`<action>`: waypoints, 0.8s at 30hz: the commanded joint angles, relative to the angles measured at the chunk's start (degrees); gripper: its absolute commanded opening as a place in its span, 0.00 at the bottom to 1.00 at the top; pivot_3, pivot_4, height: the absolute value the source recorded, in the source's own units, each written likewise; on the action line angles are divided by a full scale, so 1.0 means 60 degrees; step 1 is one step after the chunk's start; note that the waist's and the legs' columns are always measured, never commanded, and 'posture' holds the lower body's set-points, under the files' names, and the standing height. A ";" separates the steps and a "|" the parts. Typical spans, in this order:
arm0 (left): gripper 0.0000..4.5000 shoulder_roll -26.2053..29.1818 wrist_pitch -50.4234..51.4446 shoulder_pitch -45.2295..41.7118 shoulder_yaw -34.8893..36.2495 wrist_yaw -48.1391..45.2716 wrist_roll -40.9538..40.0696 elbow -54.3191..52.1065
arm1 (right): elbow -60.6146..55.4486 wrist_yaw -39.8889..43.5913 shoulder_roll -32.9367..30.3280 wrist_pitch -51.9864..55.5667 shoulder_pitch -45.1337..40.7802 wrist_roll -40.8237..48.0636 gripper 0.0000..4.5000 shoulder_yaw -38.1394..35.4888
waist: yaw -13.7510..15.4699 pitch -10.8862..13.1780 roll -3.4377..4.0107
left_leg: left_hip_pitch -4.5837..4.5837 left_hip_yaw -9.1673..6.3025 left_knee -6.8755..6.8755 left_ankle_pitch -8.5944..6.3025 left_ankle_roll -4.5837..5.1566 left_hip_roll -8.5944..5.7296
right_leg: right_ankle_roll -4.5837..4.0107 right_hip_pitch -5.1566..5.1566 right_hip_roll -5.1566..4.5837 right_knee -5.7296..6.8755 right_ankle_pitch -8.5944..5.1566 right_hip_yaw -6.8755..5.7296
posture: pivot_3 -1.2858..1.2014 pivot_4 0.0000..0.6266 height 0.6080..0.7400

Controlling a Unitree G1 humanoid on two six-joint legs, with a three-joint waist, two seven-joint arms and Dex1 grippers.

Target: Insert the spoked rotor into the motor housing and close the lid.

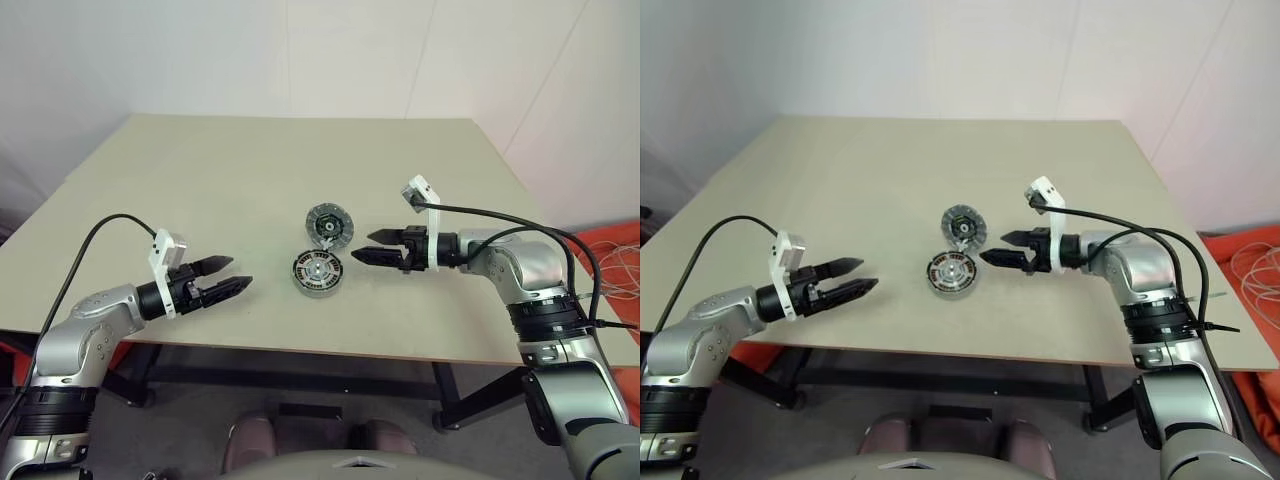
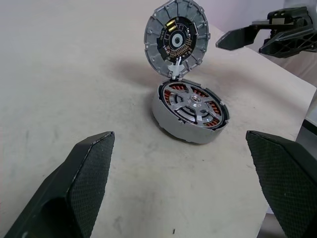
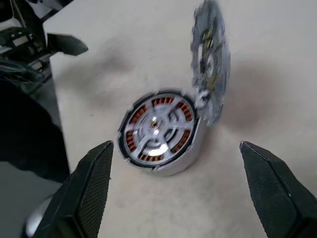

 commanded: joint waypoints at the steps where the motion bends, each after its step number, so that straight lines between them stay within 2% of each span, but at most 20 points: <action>1: 1.00 0.0117 -0.0165 -0.0008 0.0317 -0.0021 -0.0154 -0.0377 | -0.0336 0.0004 -0.0195 0.0420 -0.0142 0.0061 1.00 0.0231 | 0.0002 0.0000 0.0001 | -0.0001 0.0000 0.0000 -0.0001 0.0002 0.0001 | 0.0000 0.0001 0.0000 -0.0004 0.0000 0.0000 | 0.52 0.00 1.00; 6: 1.00 0.0092 -0.0171 0.0011 0.0295 -0.0002 -0.0159 -0.0410 | -0.0838 0.0196 -0.0296 0.0616 -0.0280 0.0118 1.00 0.0653 | 0.0005 0.0001 0.0003 | -0.0005 0.0000 0.0000 -0.0002 0.0002 0.0001 | 0.0000 -0.0004 0.0000 -0.0009 0.0000 -0.0003 | 0.52 0.00 1.00; 8: 1.00 0.0092 -0.0203 0.0007 0.0285 -0.0017 -0.0141 -0.0393 | -0.1090 0.0629 -0.0740 -0.2170 -0.0265 -0.1379 1.00 0.1687 | 0.0001 0.0001 0.0002 | -0.0004 0.0000 -0.0002 -0.0002 0.0002 0.0003 | 0.0000 -0.0005 0.0000 -0.0009 0.0000 -0.0003 | 0.52 0.00 1.00; 13: 1.00 0.0102 -0.0245 -0.0052 0.0259 -0.0044 -0.0113 -0.0327 | -0.0569 0.1765 -0.1316 -0.7179 -0.0841 -0.3784 1.00 0.3362 | -0.0013 0.0002 0.0001 | -0.0015 0.0001 -0.0002 -0.0003 0.0004 0.0004 | 0.0003 -0.0006 -0.0001 -0.0028 -0.0001 -0.0004 | 0.52 0.00 1.00; 17: 1.00 0.0094 -0.0315 -0.0112 0.0255 -0.0034 -0.0074 -0.0280 | 0.0558 0.2412 -0.1090 -0.9964 -0.1887 -0.5083 1.00 0.4222 | -0.0068 0.0002 0.0000 | -0.0020 0.0005 -0.0001 -0.0002 0.0004 0.0005 | 0.0002 -0.0020 0.0001 -0.0023 0.0000 -0.0004 | 0.52 0.00 1.00; 24: 1.00 0.0065 -0.0330 0.0108 0.0421 0.0065 -0.0207 -0.0537 | 0.3483 0.2461 -0.0392 -1.4420 -0.3754 -0.7221 1.00 0.5460 | -0.0088 0.0007 -0.0013 | -0.0041 0.0006 0.0006 -0.0006 0.0010 0.0003 | -0.0009 -0.0035 0.0000 -0.0006 0.0006 -0.0004 | 0.52 0.00 1.00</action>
